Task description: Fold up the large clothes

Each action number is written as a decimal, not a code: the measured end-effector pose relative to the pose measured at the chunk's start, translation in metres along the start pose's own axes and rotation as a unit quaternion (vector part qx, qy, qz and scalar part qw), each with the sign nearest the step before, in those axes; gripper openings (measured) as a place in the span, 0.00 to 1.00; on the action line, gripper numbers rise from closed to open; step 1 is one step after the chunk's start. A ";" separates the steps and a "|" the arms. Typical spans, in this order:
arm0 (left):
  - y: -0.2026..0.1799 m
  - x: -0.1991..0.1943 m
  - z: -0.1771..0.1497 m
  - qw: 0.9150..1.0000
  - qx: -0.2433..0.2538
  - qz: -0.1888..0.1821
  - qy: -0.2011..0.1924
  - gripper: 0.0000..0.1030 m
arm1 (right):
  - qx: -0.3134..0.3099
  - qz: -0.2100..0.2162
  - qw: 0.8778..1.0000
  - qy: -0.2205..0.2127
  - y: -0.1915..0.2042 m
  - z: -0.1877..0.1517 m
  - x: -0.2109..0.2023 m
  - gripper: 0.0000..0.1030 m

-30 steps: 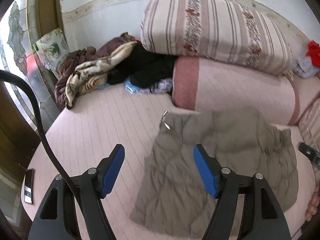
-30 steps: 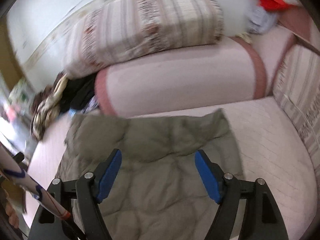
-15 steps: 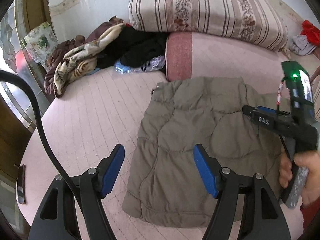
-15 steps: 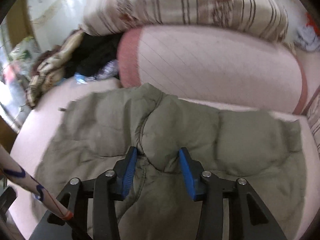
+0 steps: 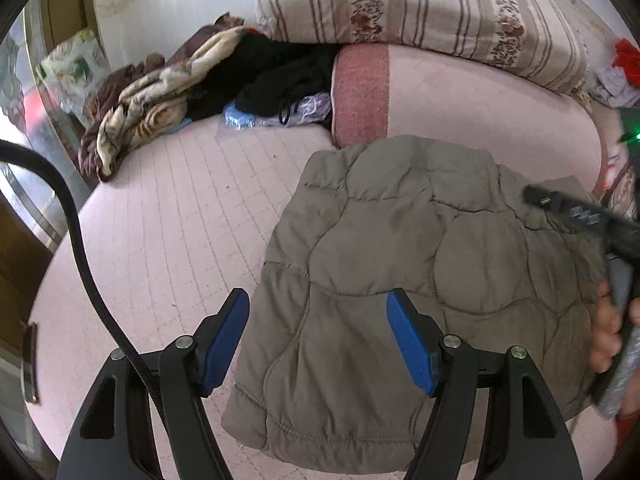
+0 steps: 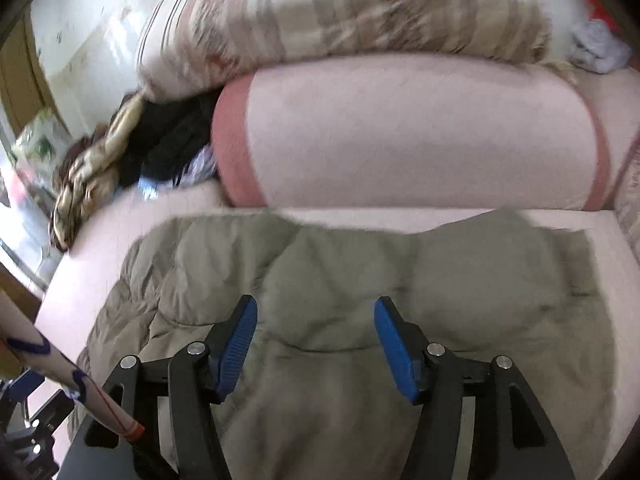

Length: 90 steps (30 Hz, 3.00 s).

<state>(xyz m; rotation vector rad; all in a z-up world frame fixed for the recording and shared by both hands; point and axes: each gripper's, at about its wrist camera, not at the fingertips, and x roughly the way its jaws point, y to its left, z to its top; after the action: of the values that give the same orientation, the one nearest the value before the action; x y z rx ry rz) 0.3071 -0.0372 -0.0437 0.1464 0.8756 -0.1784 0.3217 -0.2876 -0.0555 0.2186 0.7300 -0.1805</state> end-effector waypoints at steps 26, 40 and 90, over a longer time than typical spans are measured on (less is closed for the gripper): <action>-0.016 -0.008 -0.015 1.000 0.004 -0.005 0.018 0.68 | 0.112 -0.126 0.985 0.041 -0.146 -0.029 -0.009 0.60; -0.019 -0.023 -0.034 1.000 0.002 -0.008 0.022 0.68 | 0.039 -0.128 0.991 0.013 -0.095 -0.081 -0.057 0.61; 0.046 -0.094 -0.066 0.998 -0.044 0.052 0.001 0.68 | 0.103 -0.157 0.982 0.022 -0.189 -0.124 -0.171 0.81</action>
<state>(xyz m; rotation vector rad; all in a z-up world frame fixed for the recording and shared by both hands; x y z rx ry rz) 0.2084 0.0294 -0.0107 0.1089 0.8741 -0.0418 0.0724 -0.4224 -0.0551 0.3054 0.7870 -0.5551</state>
